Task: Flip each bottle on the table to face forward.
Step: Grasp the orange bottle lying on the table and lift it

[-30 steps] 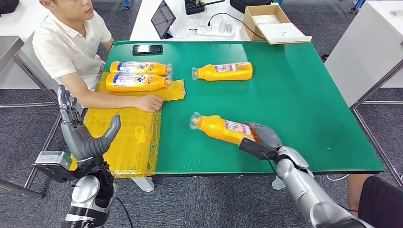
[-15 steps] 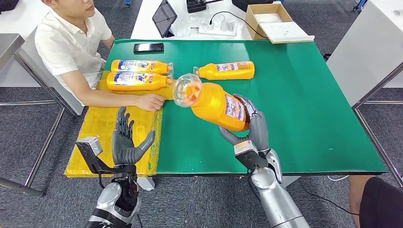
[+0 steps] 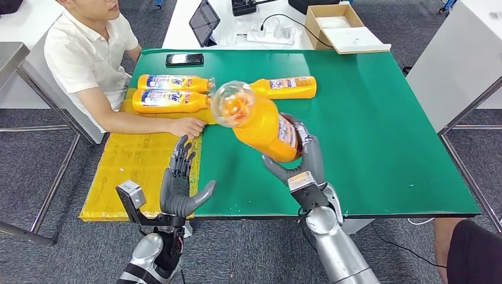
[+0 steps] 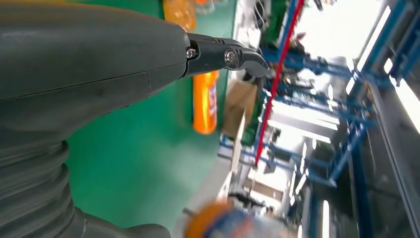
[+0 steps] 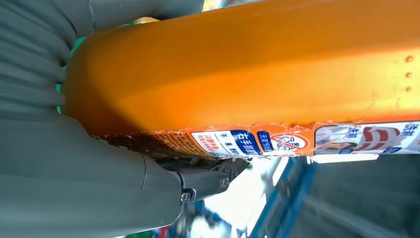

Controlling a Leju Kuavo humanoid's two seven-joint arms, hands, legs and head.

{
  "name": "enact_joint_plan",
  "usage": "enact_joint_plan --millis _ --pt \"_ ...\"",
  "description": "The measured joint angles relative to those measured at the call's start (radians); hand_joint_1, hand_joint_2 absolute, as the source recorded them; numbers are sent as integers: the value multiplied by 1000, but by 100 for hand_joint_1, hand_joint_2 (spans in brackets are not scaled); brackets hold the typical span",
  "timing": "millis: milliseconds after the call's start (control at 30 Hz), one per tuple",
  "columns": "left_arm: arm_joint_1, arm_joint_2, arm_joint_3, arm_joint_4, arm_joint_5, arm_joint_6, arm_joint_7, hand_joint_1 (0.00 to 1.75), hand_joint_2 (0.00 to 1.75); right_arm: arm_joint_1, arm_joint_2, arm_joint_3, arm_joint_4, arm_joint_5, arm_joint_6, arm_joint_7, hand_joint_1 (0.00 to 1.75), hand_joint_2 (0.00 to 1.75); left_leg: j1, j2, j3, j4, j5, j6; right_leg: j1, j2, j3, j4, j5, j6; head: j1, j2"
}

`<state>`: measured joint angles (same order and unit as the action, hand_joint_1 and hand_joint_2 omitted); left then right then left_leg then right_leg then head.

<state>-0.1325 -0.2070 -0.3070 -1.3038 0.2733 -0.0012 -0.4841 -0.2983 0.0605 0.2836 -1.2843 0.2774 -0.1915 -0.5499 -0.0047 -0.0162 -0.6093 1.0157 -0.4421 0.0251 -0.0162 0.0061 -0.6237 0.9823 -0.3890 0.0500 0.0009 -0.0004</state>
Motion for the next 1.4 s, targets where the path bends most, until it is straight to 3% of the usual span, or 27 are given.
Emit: enact_joint_plan --millis 233,400,933,1000,1067,1100,1133,1200,1233,1400 --pt "26 0 -14 -60 -1 -50 -37 0 175 -40 49 134 240 64 74 2 175 175 1 -1 0 0 0 0 1 0 0 0 0 0 0 0" --pt "53 2 -27 -117 -1 -114 -50 0 175 -42 78 176 362 45 80 -8 175 175 1 -1 -1 0 0 0 1 0 -1 0 0 0 0 0" --pt "56 3 -28 -130 11 -115 -44 0 175 -56 107 214 444 94 59 -13 175 175 0 0 -1 0 0 0 1 0 -2 0 0 0 0 0" --pt "53 3 -27 -129 23 -121 -32 37 175 -56 107 219 445 96 61 -12 175 175 0 -1 -1 0 0 0 0 0 -2 0 0 0 0 0" --pt "46 3 -27 -122 38 -141 -10 120 175 -57 108 224 445 96 62 -8 175 175 0 -1 -1 0 0 0 0 0 -2 0 0 0 0 0" --pt "41 4 -27 -115 44 -155 4 130 175 -57 108 226 445 96 62 -6 175 175 0 -1 -1 0 0 0 0 0 -2 0 0 0 0 0" --pt "34 4 -28 -107 44 -167 18 108 175 -57 108 227 445 96 62 -4 175 175 0 -1 -1 0 0 0 0 0 -2 0 0 0 0 0" --pt "17 8 -31 -84 21 -176 36 24 175 -57 108 228 445 95 59 1 175 175 0 -1 -1 0 0 0 0 0 -1 0 0 0 0 0" --pt "8 9 -36 -68 1 -172 42 0 175 -57 108 228 445 97 57 3 175 175 0 -1 -1 0 0 0 0 0 -1 0 0 0 0 0" --pt "-28 15 -55 15 -54 -173 59 0 175 -58 111 237 436 108 53 5 175 175 0 0 -1 0 0 0 0 0 -1 0 0 0 0 0"
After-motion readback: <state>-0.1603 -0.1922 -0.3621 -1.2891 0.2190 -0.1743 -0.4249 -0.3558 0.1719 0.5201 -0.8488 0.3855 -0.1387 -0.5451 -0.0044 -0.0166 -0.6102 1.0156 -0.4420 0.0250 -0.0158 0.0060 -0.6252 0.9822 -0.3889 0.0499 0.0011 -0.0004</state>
